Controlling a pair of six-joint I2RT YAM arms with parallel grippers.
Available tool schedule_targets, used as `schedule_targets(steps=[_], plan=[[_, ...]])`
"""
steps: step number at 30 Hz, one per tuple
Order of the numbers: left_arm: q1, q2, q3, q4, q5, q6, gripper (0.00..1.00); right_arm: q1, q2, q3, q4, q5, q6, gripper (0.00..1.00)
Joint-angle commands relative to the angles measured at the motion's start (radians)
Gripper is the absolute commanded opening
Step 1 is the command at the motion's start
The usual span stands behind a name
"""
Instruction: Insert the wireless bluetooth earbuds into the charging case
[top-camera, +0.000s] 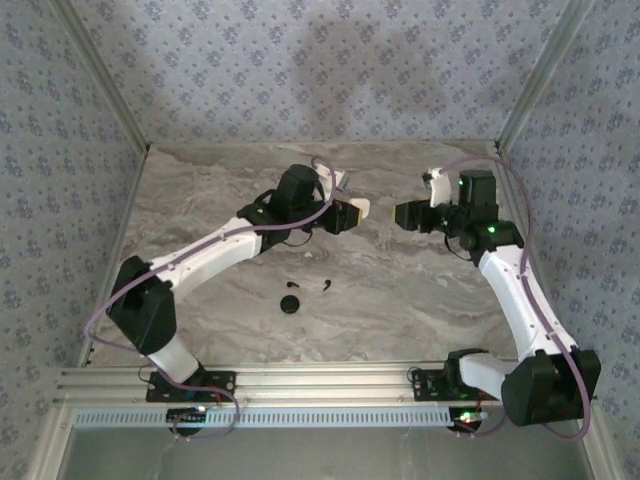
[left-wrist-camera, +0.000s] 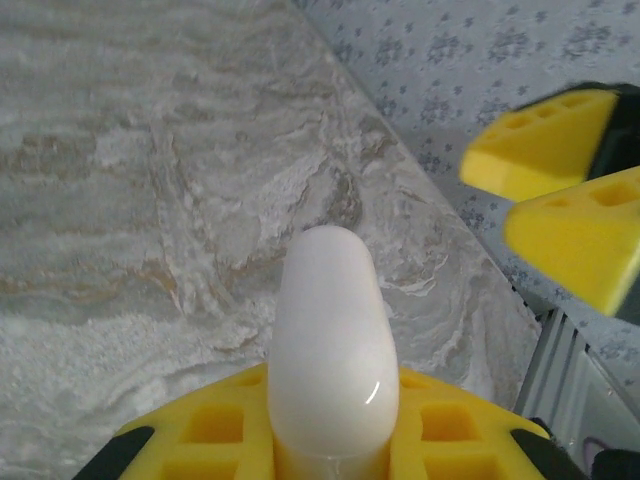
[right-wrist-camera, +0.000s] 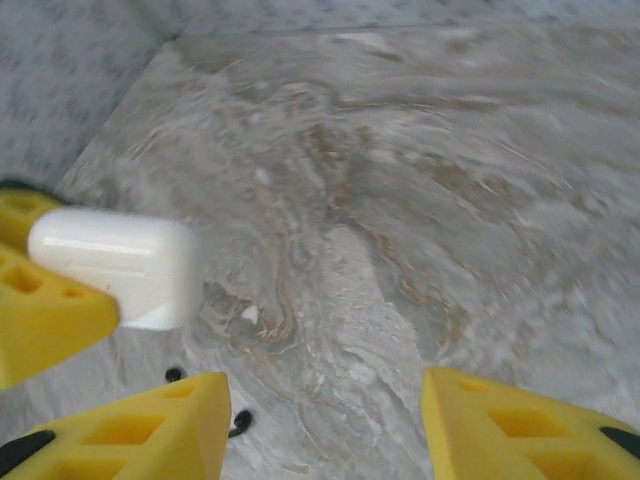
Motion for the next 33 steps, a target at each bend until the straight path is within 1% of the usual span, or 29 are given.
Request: schedule_targets(steps=[1, 4, 6, 11, 15, 21, 26, 33], plan=[[0.012, 0.057, 0.078, -0.065, 0.045, -0.159, 0.13, -0.028, -0.055, -0.049, 0.005, 0.094, 0.228, 0.53], [0.025, 0.147, 0.17, -0.141, 0.084, -0.229, 0.13, -0.038, -0.105, -0.101, 0.027, 0.14, 0.251, 0.53], [0.028, 0.213, 0.234, -0.182, 0.124, -0.25, 0.13, -0.053, -0.129, -0.113, 0.024, 0.161, 0.256, 0.53], [0.026, 0.331, 0.313, -0.232, 0.163, -0.32, 0.13, -0.082, -0.143, -0.114, -0.016, 0.148, 0.257, 0.53], [0.024, 0.407, 0.326, -0.189, 0.2, -0.405, 0.13, -0.085, -0.169, -0.145, -0.009, 0.166, 0.278, 0.53], [0.014, 0.503, 0.375, -0.192, 0.233, -0.463, 0.14, -0.088, -0.179, -0.179, 0.015, 0.171, 0.291, 0.53], [0.003, 0.572, 0.435, -0.193, 0.239, -0.499, 0.14, -0.088, -0.181, -0.197, 0.015, 0.16, 0.305, 0.53], [-0.02, 0.675, 0.53, -0.231, 0.269, -0.513, 0.16, -0.089, -0.185, -0.211, 0.018, 0.132, 0.344, 0.53]])
